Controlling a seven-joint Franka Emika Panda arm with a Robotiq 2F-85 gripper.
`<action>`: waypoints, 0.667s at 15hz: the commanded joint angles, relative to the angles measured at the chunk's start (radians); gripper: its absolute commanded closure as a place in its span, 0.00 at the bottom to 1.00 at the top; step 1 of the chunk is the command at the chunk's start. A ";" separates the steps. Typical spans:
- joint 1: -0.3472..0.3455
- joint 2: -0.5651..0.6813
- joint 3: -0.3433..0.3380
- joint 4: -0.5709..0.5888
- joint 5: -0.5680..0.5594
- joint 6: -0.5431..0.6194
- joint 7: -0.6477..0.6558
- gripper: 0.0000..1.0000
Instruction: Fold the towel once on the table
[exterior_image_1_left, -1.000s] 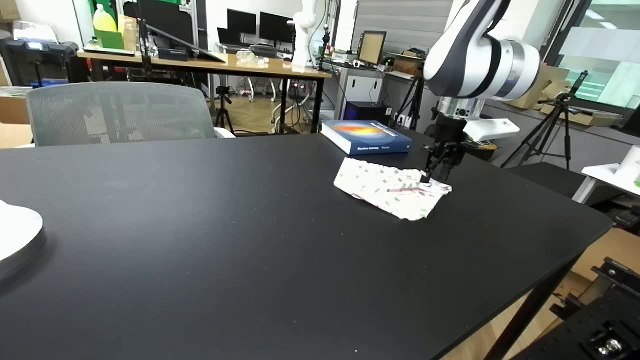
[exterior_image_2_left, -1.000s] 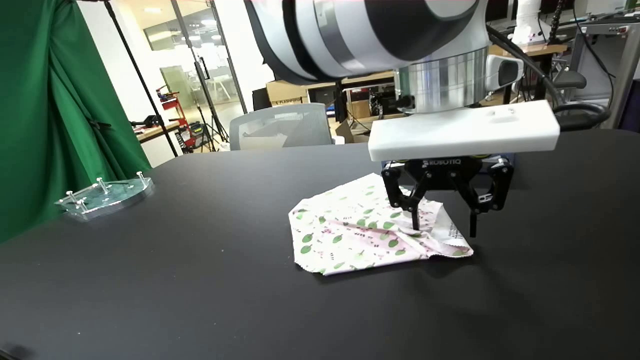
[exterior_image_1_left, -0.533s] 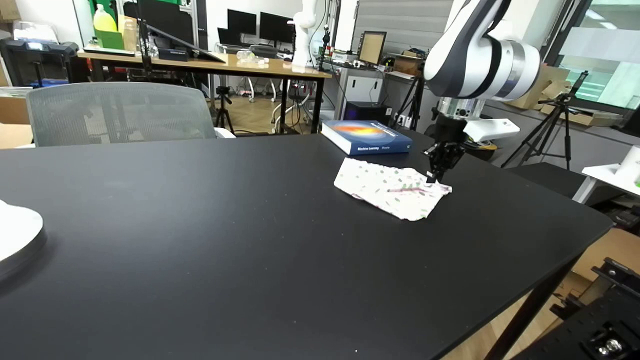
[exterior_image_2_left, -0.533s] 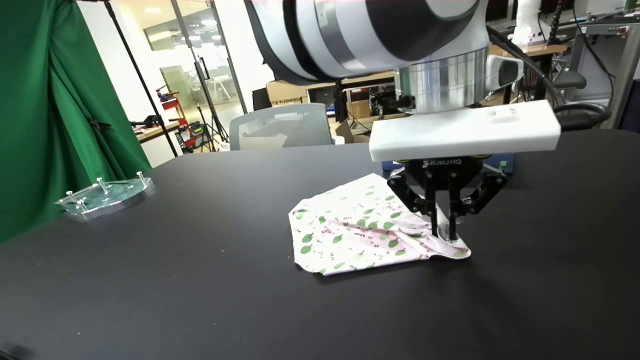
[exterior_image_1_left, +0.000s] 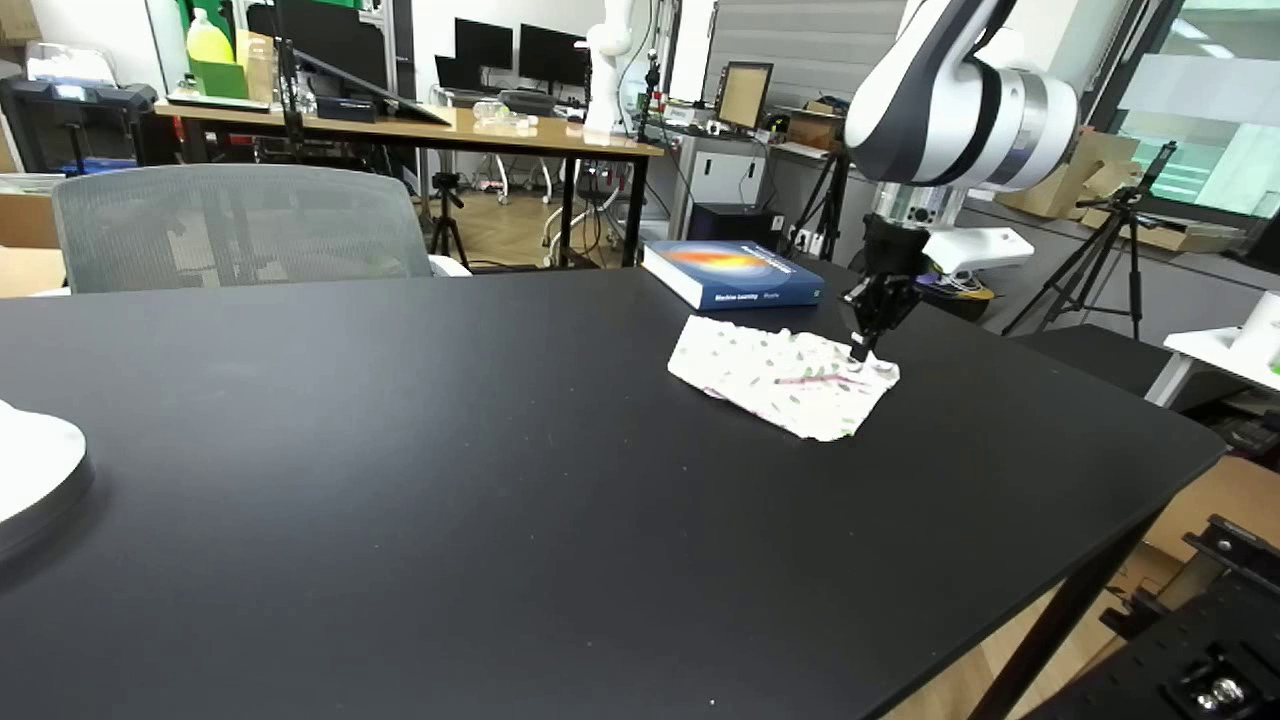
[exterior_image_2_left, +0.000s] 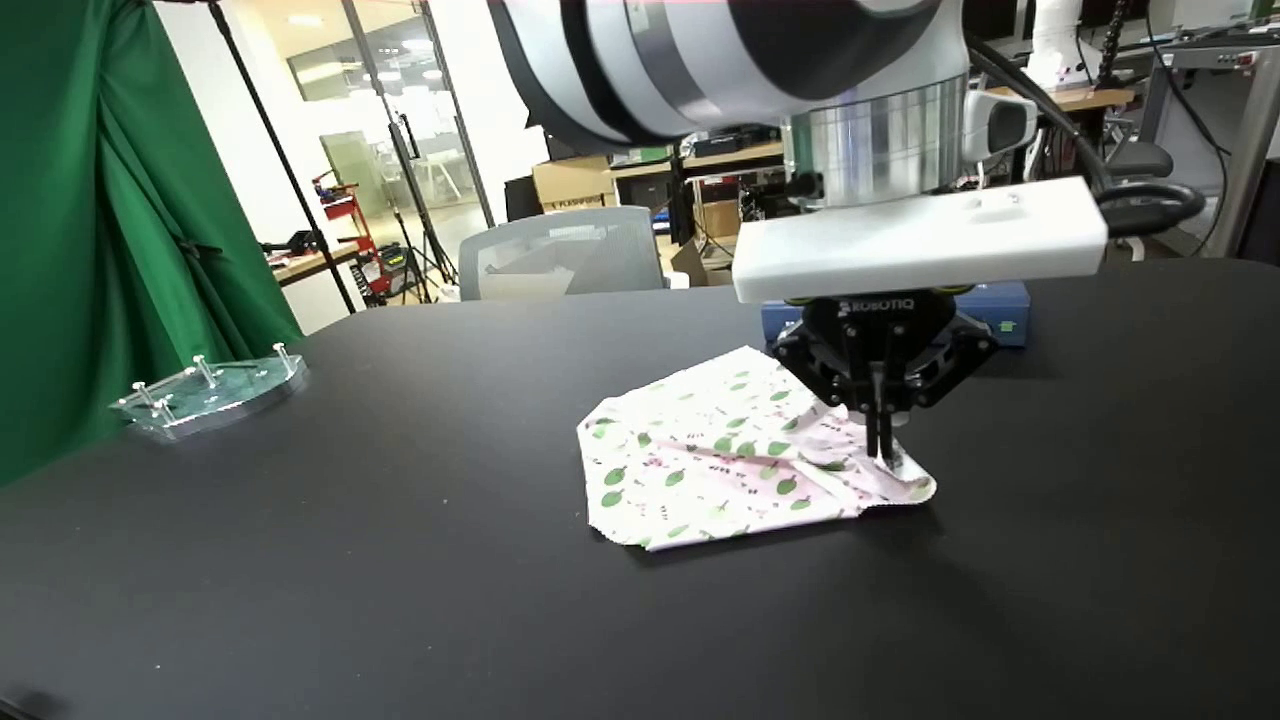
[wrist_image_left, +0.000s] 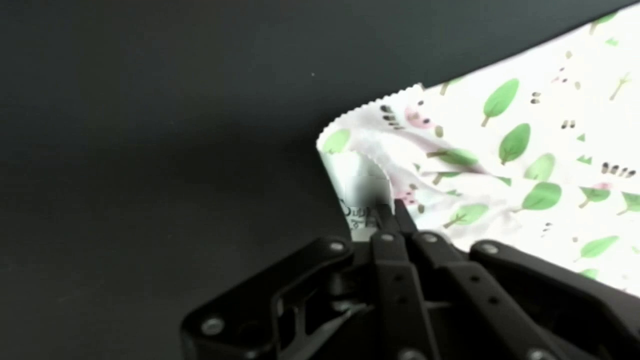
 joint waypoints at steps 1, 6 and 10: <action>-0.031 -0.099 0.058 -0.044 0.021 -0.054 -0.031 1.00; -0.013 -0.220 0.107 -0.117 0.074 -0.099 -0.088 1.00; 0.035 -0.282 0.117 -0.185 0.111 -0.134 -0.120 1.00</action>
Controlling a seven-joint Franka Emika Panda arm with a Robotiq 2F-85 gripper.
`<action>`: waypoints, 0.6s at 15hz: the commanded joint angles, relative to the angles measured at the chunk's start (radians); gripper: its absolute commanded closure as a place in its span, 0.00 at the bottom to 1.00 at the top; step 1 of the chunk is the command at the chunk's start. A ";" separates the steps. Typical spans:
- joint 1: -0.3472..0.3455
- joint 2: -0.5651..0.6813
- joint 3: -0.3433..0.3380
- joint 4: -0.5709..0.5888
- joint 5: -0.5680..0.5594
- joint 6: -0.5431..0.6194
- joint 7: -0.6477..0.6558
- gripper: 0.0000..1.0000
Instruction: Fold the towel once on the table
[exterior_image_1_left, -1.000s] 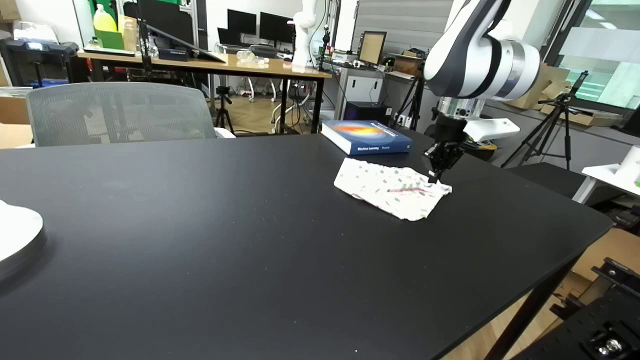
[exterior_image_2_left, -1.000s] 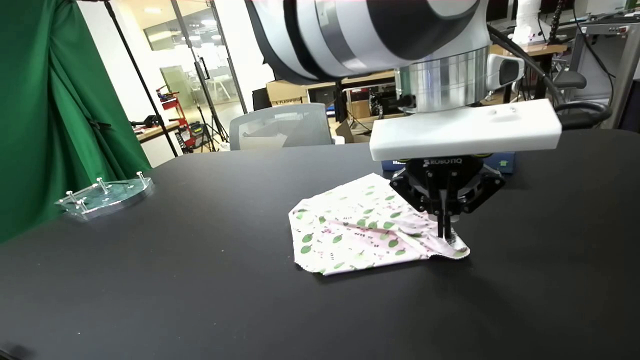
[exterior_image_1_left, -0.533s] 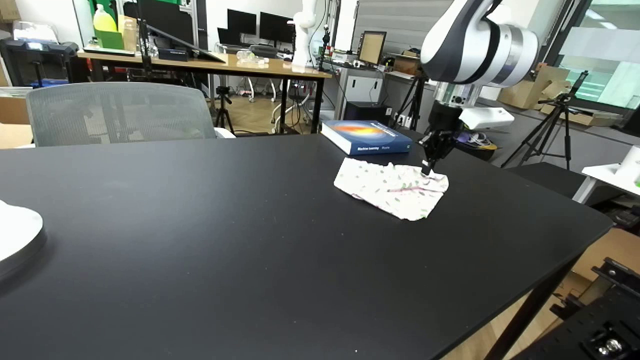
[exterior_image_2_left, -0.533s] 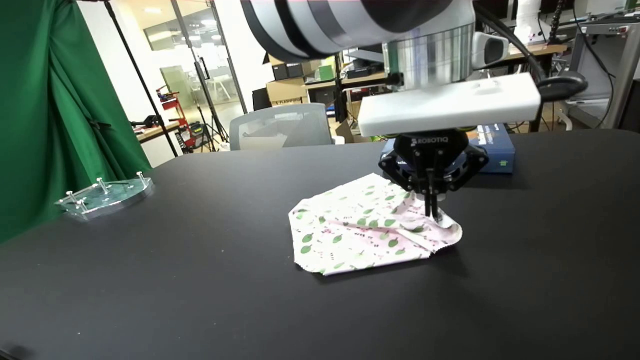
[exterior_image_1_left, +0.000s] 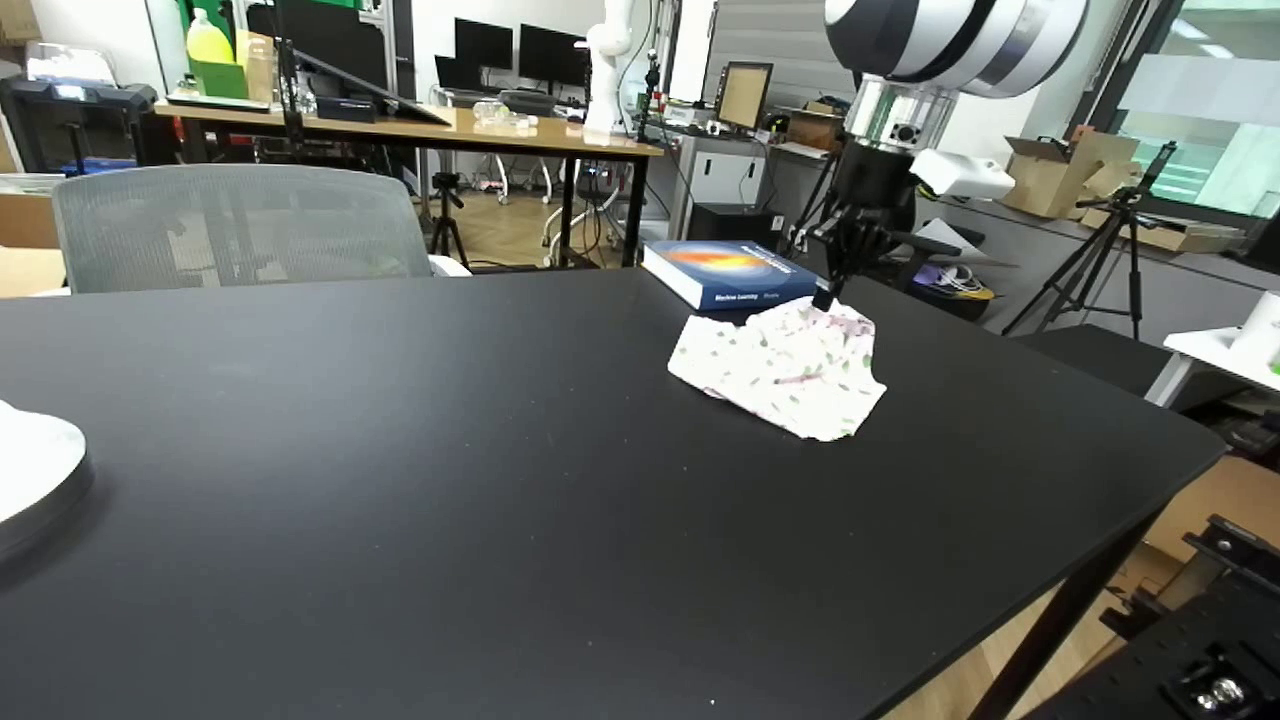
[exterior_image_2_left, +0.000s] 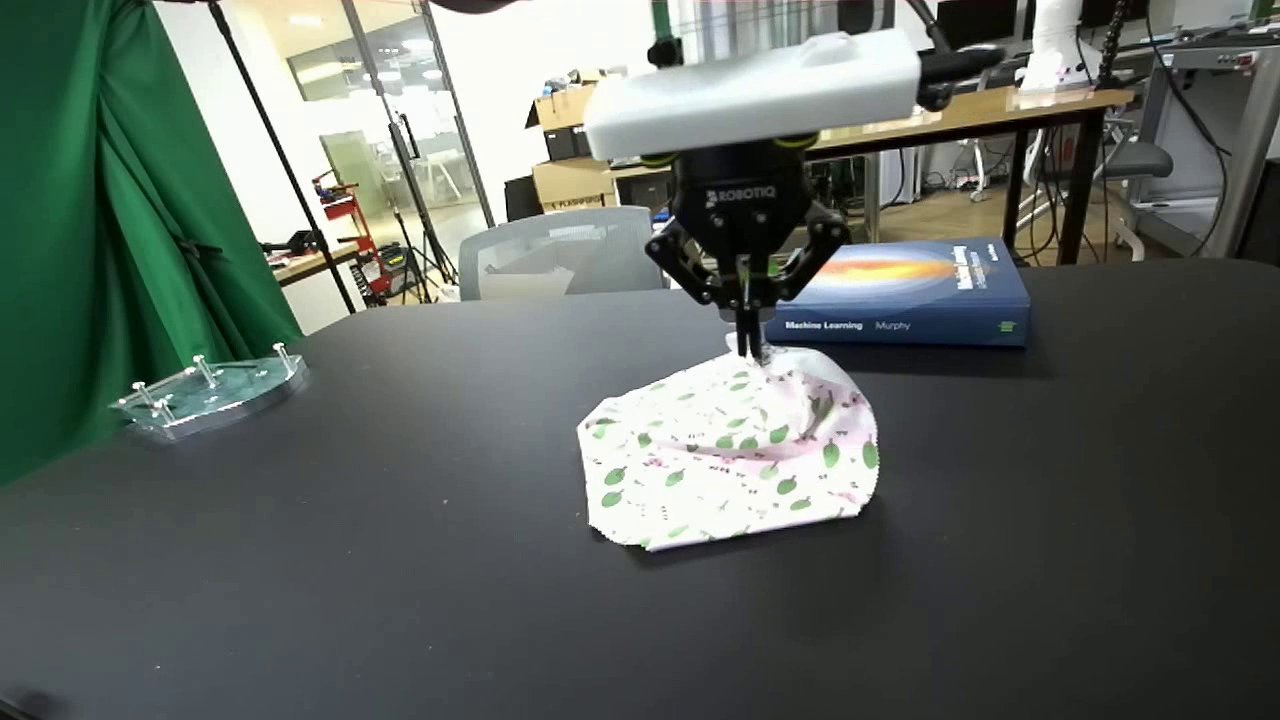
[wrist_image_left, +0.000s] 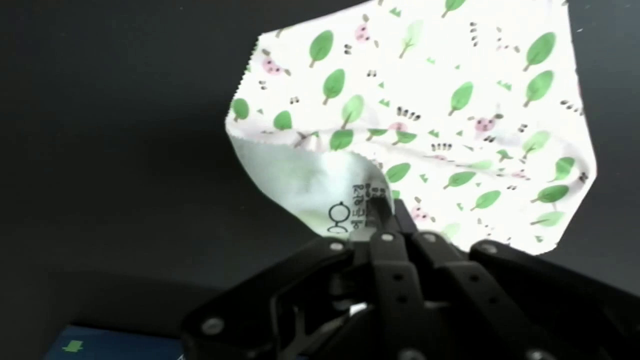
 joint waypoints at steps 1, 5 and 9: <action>0.042 -0.072 0.001 -0.081 0.036 -0.031 -0.032 1.00; 0.099 -0.073 -0.001 -0.131 0.040 -0.048 -0.019 1.00; 0.144 -0.037 -0.003 -0.144 0.026 -0.056 -0.006 1.00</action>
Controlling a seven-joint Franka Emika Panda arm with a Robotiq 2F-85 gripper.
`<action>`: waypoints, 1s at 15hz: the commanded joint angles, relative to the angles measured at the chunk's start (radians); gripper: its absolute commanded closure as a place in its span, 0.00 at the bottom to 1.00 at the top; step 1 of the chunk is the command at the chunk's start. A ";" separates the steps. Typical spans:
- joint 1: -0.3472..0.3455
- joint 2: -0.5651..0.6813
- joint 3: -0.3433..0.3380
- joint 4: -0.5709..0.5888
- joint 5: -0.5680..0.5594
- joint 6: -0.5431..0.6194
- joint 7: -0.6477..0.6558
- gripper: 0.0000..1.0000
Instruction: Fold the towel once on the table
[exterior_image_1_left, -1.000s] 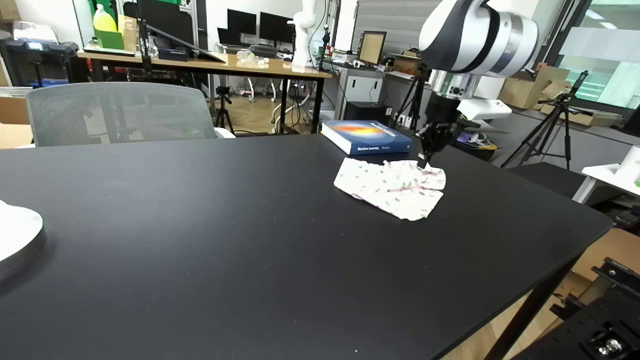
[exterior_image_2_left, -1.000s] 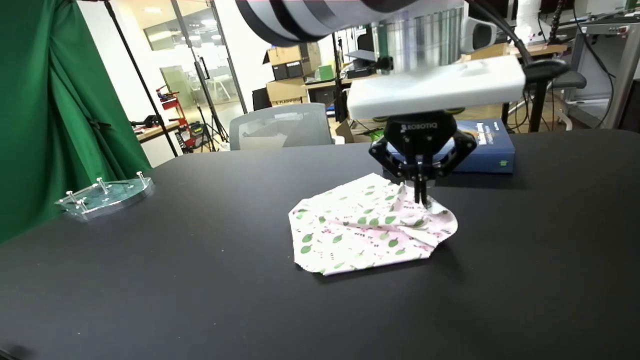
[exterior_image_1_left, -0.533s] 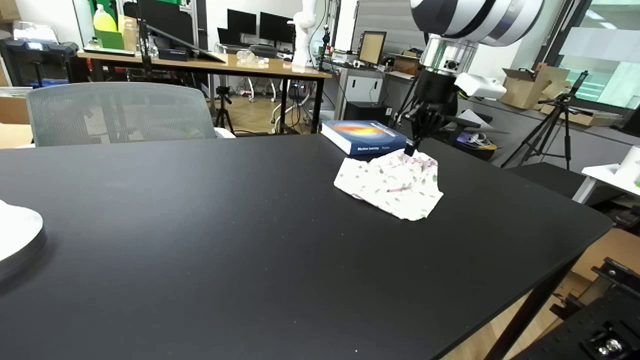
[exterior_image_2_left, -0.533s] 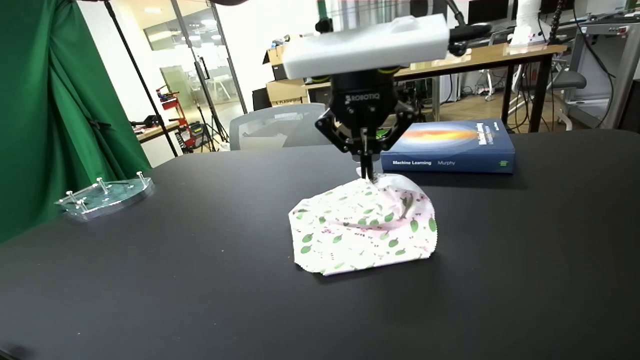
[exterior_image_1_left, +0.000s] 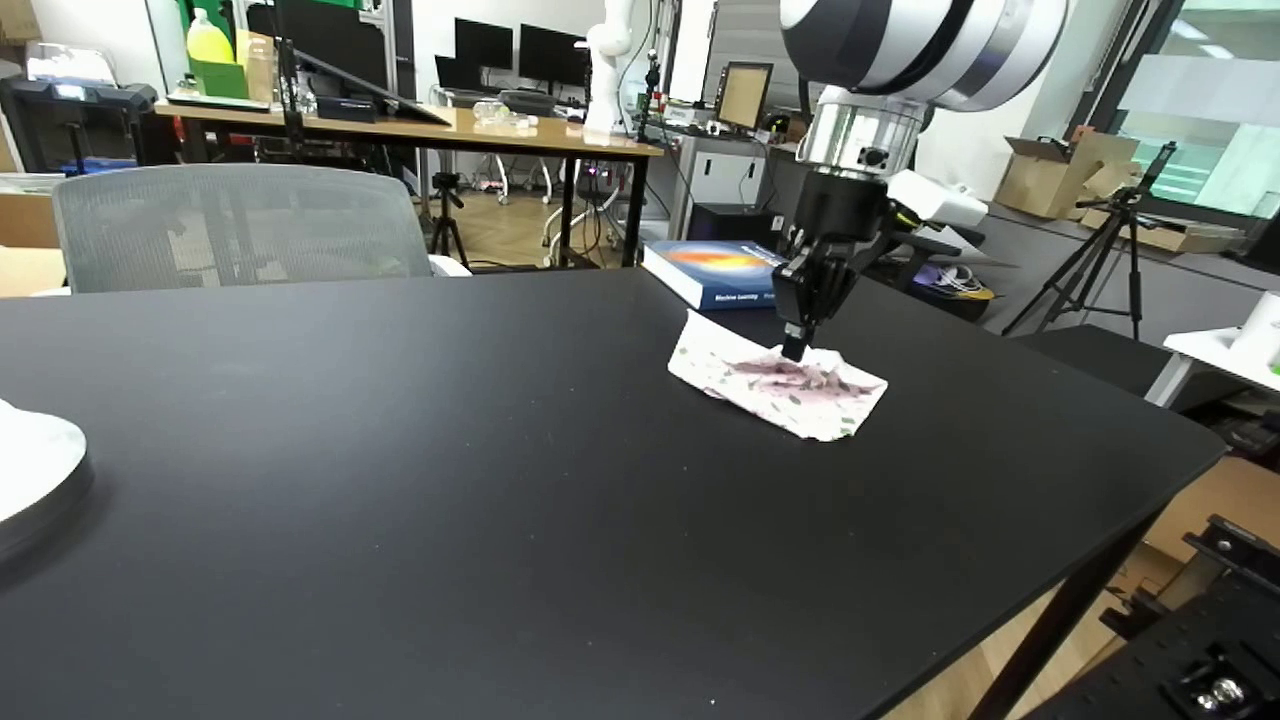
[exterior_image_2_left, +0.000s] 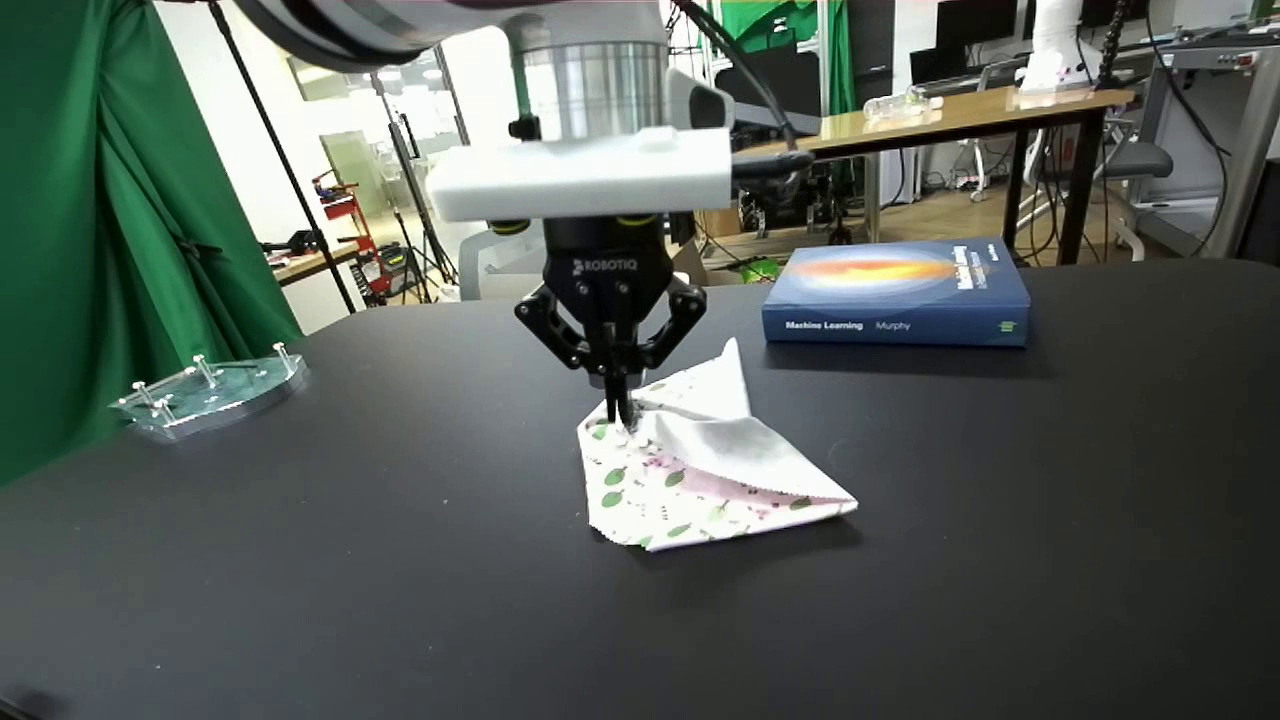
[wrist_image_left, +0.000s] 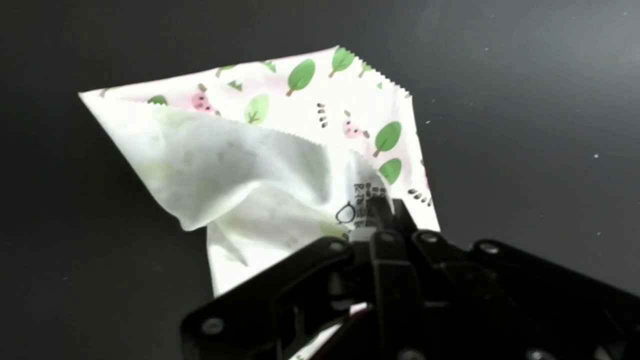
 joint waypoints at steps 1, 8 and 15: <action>0.035 0.010 -0.008 -0.016 0.000 -0.017 0.010 1.00; 0.057 0.034 -0.007 -0.020 -0.008 -0.049 0.020 0.67; 0.082 -0.045 -0.011 -0.041 -0.018 -0.105 0.041 0.19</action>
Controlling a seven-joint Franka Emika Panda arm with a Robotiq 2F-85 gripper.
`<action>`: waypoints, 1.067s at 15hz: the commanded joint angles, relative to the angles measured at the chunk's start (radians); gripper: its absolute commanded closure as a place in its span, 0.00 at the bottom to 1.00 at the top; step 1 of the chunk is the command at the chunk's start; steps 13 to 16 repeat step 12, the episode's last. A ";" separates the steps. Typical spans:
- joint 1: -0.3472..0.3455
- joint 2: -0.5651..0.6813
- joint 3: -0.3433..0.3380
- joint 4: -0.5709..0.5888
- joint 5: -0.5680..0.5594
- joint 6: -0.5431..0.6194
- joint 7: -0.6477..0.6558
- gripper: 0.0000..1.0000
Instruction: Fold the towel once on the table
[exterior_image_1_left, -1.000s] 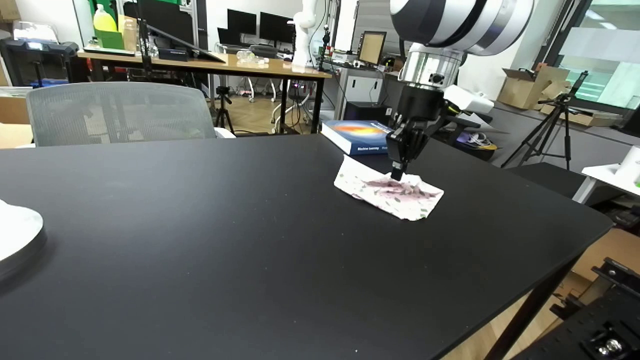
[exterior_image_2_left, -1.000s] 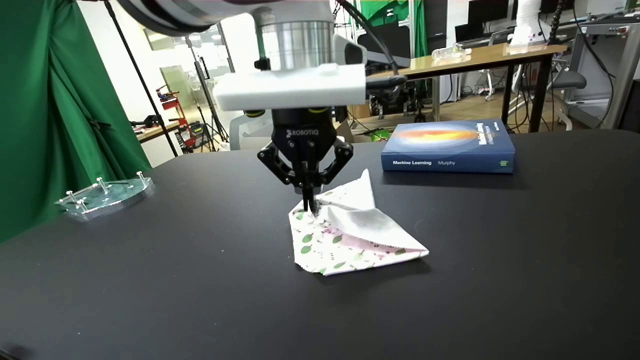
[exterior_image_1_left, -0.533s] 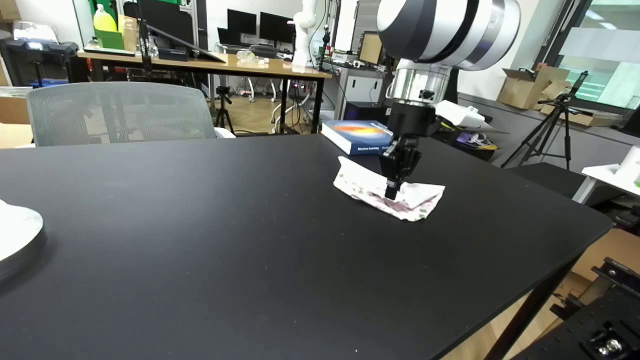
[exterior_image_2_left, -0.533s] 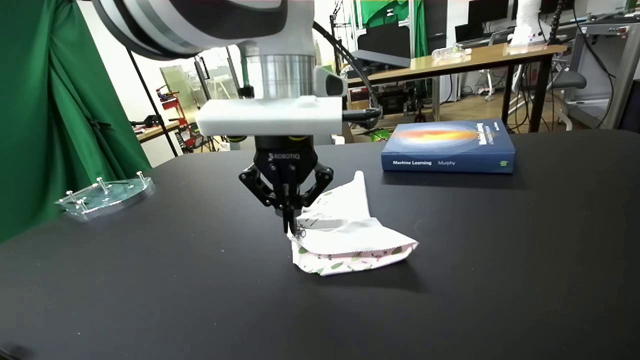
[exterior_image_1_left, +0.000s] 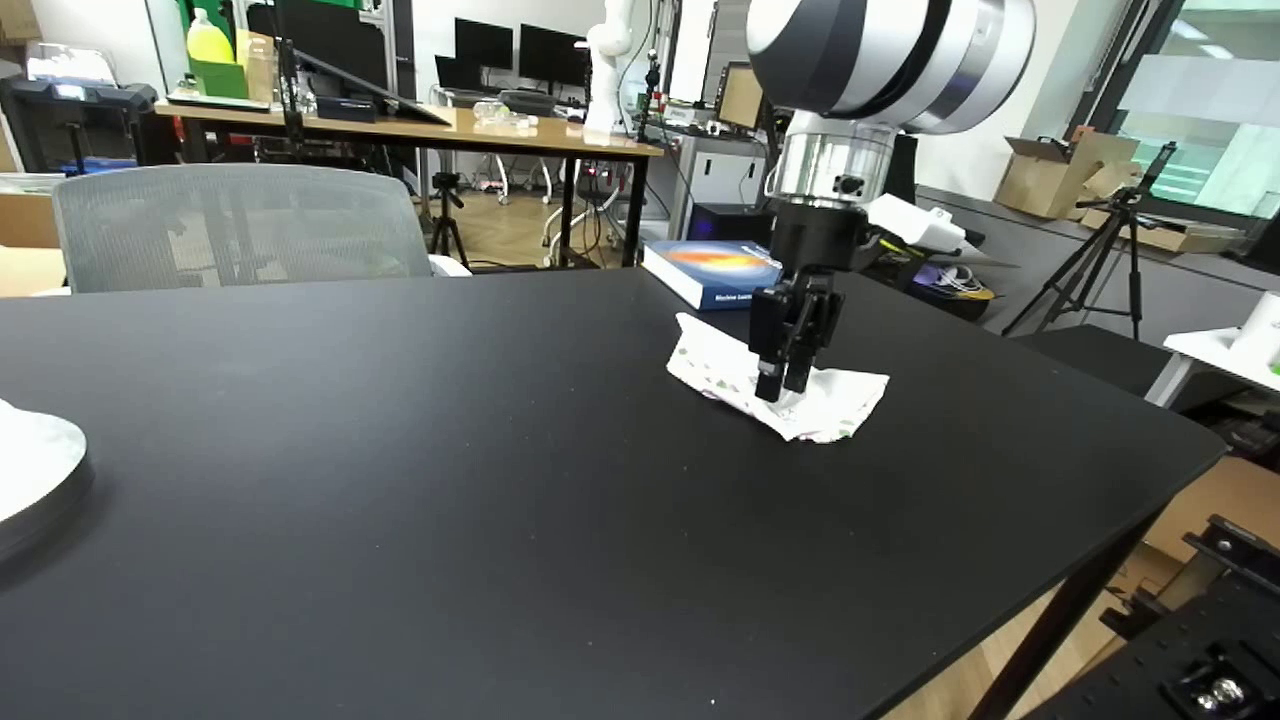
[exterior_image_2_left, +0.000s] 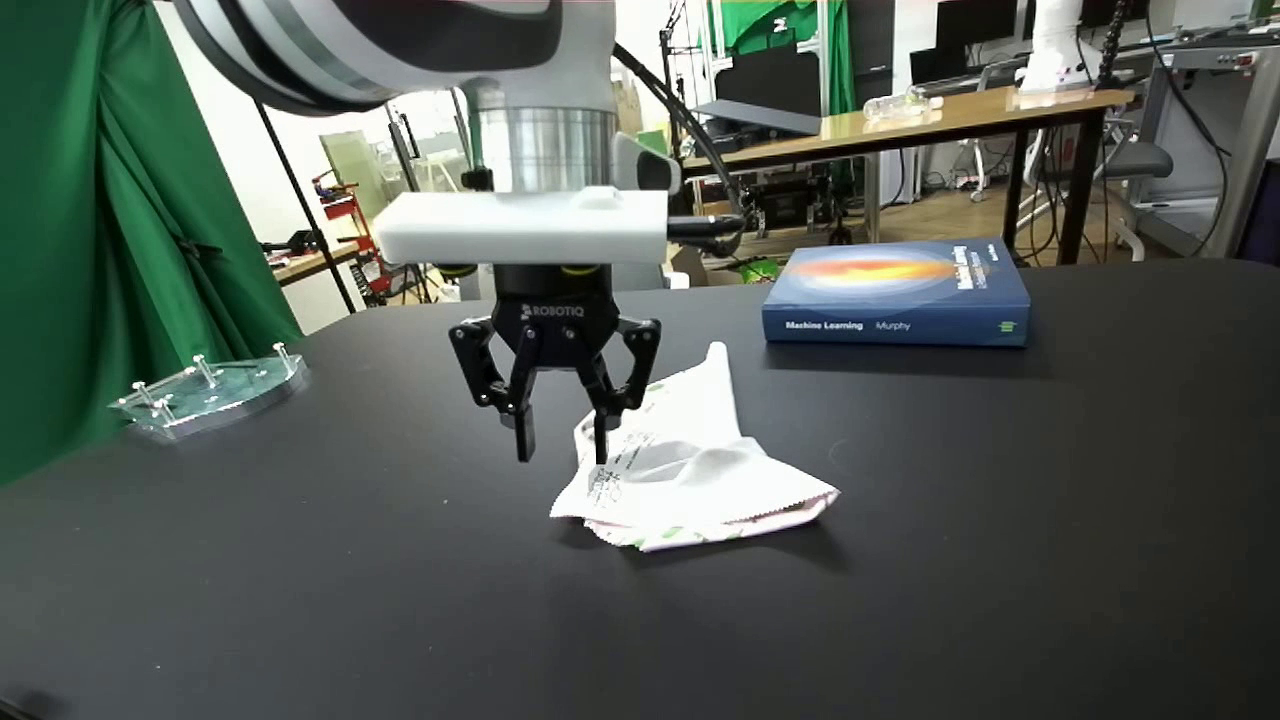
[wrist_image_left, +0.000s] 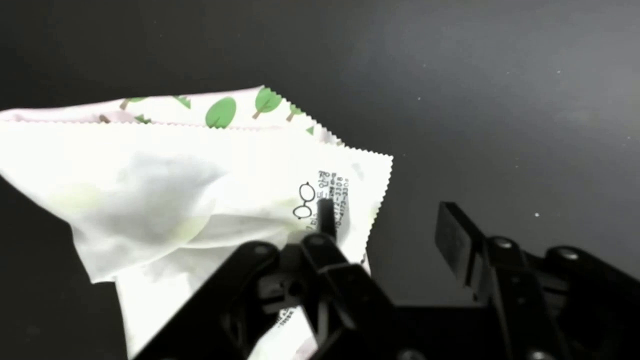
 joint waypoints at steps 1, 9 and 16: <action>0.030 -0.088 -0.020 -0.028 -0.023 -0.048 0.059 0.12; 0.083 -0.181 -0.095 -0.060 -0.134 -0.017 0.239 0.00; 0.092 -0.199 -0.125 -0.082 -0.184 0.056 0.321 0.00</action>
